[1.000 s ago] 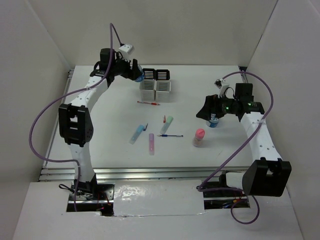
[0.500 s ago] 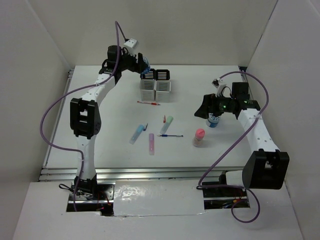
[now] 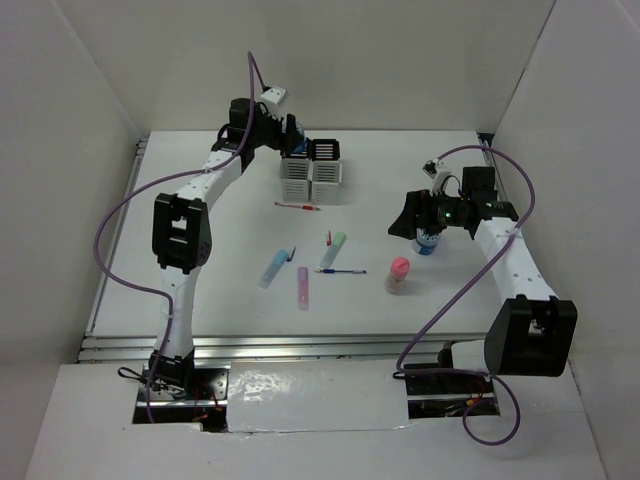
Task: Sort the stationery into containers
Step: Place the stationery in the storage box.
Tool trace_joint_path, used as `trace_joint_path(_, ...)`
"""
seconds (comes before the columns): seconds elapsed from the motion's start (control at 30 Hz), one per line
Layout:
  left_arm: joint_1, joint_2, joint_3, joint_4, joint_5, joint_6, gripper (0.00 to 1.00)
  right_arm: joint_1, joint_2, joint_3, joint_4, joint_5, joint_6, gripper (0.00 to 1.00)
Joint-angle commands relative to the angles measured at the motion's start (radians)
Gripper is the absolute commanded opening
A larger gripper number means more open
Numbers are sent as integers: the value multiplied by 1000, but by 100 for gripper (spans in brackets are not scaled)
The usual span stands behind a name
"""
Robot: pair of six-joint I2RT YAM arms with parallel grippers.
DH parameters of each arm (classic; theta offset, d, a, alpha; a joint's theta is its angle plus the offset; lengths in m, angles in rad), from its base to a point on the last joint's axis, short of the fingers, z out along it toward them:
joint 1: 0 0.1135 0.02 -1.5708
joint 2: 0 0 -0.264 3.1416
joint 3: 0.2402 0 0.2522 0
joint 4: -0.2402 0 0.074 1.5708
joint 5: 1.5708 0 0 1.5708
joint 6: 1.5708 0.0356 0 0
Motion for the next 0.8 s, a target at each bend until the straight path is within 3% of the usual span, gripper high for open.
trace_joint_path(0.0,-7,9,72,83,-27,42,12,-7,3,-12,48,-24,-2,98)
trace_joint_path(0.6,-45,57,122,7,-90,161,13,-41,31,-26,82,-51,7,98)
trace_joint_path(0.77,-50,58,110,6,-100,161,18,-46,36,-30,82,-58,7,98)
